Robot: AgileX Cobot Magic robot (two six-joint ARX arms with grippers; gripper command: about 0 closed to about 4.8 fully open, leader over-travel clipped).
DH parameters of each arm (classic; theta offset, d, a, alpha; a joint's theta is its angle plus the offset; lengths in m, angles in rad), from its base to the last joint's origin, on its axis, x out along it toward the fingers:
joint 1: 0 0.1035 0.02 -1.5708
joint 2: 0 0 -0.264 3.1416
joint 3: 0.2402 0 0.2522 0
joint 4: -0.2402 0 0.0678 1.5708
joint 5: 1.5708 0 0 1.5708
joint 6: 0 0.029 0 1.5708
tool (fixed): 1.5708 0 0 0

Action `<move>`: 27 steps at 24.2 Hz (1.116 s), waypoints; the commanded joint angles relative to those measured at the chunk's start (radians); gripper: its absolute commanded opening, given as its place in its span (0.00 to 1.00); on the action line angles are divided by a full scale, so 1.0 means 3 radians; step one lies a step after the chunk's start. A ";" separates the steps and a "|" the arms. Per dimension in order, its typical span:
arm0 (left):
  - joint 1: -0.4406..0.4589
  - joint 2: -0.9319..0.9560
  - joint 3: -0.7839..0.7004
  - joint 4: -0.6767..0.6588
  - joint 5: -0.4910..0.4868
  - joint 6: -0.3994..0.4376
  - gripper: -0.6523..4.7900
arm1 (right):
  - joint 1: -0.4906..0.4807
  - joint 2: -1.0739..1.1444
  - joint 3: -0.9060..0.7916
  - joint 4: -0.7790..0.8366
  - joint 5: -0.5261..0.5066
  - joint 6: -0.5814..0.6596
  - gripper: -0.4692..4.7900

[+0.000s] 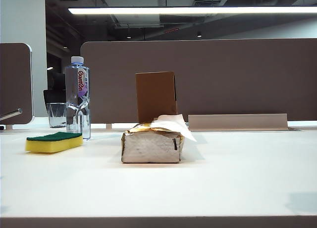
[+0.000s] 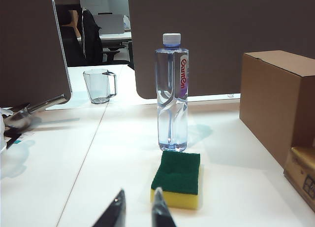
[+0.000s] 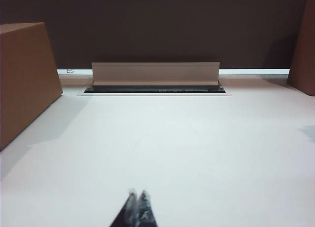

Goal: Move the sponge from right to left to wipe the table, avoiding obstacles on the table, and finally reaching the bottle of mineral water.

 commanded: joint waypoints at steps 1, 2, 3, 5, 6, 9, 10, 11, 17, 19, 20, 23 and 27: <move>-0.0001 0.0003 0.0010 0.0039 -0.0010 -0.0010 0.26 | -0.0003 0.0000 -0.0011 0.0056 0.0010 -0.0010 0.08; -0.0001 0.0003 0.0010 0.0039 -0.0010 -0.0010 0.26 | -0.0003 0.0000 -0.0011 0.0056 0.0010 -0.0010 0.08; -0.0001 0.0003 0.0010 0.0039 -0.0010 -0.0010 0.26 | -0.0001 0.0000 -0.0011 0.0056 0.0010 -0.0010 0.08; -0.0001 0.0003 0.0010 0.0039 -0.0010 -0.0010 0.26 | -0.0003 0.0000 -0.0011 0.0056 0.0010 -0.0010 0.08; -0.0001 0.0003 0.0010 0.0039 -0.0010 -0.0010 0.26 | -0.0001 0.0000 -0.0011 0.0056 0.0010 -0.0010 0.08; -0.0001 0.0003 0.0010 0.0039 -0.0010 -0.0010 0.26 | -0.0001 0.0000 -0.0011 0.0056 0.0010 -0.0010 0.08; -0.0001 0.0003 0.0010 0.0039 -0.0010 -0.0010 0.26 | -0.0003 0.0000 -0.0011 0.0056 0.0010 -0.0010 0.08; -0.0001 0.0003 0.0010 0.0039 -0.0010 -0.0011 0.26 | -0.0001 0.0000 -0.0011 0.0056 0.0010 -0.0010 0.08; -0.0001 0.0003 0.0010 0.0041 -0.0017 0.0008 0.26 | -0.0003 0.0000 -0.0011 0.0056 0.0010 -0.0010 0.08; 0.0001 0.0003 0.0010 0.0039 -0.0080 0.0037 0.26 | -0.0003 0.0000 -0.0011 0.0056 0.0010 -0.0010 0.08; 0.0000 0.0003 0.0010 0.0039 -0.0100 0.0024 0.26 | -0.0001 0.0000 -0.0011 0.0056 0.0010 -0.0010 0.08; 0.0000 0.0003 0.0010 0.0039 -0.0086 0.0025 0.26 | -0.0003 0.0000 -0.0011 0.0056 0.0010 -0.0010 0.08; 0.0000 0.0003 0.0010 0.0038 -0.0089 0.0025 0.21 | -0.0003 0.0000 -0.0011 0.0056 0.0010 -0.0010 0.08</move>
